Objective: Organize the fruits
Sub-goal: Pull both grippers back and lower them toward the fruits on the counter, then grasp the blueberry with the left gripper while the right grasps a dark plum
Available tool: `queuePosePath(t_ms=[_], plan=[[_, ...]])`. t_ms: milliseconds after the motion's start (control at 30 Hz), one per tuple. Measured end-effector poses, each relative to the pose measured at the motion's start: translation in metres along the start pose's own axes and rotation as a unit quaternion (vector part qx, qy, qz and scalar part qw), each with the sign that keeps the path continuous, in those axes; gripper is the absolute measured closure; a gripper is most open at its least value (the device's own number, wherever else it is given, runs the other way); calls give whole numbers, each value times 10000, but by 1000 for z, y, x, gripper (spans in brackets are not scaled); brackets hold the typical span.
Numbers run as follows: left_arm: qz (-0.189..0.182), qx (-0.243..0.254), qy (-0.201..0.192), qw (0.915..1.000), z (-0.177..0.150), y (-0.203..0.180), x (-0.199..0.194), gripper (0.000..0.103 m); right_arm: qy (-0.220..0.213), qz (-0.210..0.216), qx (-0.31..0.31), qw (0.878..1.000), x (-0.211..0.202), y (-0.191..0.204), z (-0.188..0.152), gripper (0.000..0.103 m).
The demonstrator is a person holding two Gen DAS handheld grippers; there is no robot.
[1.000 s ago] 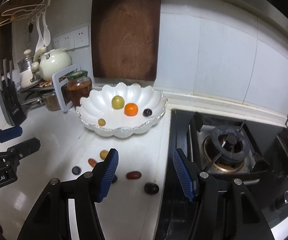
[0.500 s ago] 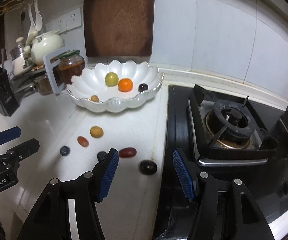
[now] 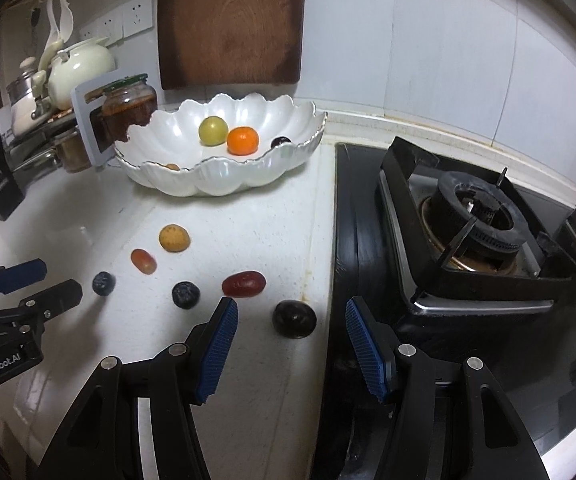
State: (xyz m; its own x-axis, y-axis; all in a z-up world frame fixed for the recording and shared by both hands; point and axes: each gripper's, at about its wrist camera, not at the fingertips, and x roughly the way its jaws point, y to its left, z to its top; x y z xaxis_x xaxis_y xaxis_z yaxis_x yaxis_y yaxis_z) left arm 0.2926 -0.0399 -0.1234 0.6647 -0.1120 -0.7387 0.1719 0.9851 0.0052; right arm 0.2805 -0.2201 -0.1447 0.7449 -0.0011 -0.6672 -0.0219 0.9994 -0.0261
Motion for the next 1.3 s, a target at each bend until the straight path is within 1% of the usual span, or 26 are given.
queuePosePath(t_ms=[167, 333, 467, 567, 667, 833, 867, 933, 967, 1033, 1100, 1167, 1300], plan=[[-2, 28, 69, 10000, 1, -2, 11, 47, 107, -8, 75, 9999, 10, -2, -3, 46], [-48, 32, 136, 9999, 4, -2, 20, 51, 187, 10, 82, 9998, 18, -2, -5, 50], [-45, 32, 155, 9999, 6, -3, 25, 53, 219, 26, 78, 9997, 23, -1, -4, 54], [-84, 46, 245, 9997, 6, -3, 30, 57, 253, 38, 72, 9996, 27, 0, -4, 55], [-98, 56, 303, 9995, 6, -3, 34, 59, 305, 33, 69, 9995, 30, 0, -3, 56], [-95, 108, 365, 9992, 5, -5, 39, 65, 340, -7, 14, 9994, 34, 0, -3, 62], [-100, 106, 386, 9991, 6, -5, 40, 65, 341, -22, -7, 9994, 34, 0, -2, 64], [-113, 106, 429, 9990, 5, -5, 42, 72, 354, -6, 1, 9994, 35, 0, -2, 68], [-104, 111, 433, 9989, 5, -5, 43, 73, 375, -8, -3, 9993, 36, 0, -2, 72], [-59, 147, 420, 9990, 5, -6, 43, 76, 373, 5, -9, 9993, 37, -1, -2, 73], [-77, 120, 426, 9990, 5, -6, 43, 77, 371, 10, -19, 9993, 37, -1, -2, 73], [-99, 121, 425, 9990, 5, -6, 43, 80, 354, 26, -19, 9994, 36, -1, -2, 73], [-122, 85, 432, 9990, 5, -6, 40, 80, 309, 57, -28, 9995, 32, -1, -2, 73]])
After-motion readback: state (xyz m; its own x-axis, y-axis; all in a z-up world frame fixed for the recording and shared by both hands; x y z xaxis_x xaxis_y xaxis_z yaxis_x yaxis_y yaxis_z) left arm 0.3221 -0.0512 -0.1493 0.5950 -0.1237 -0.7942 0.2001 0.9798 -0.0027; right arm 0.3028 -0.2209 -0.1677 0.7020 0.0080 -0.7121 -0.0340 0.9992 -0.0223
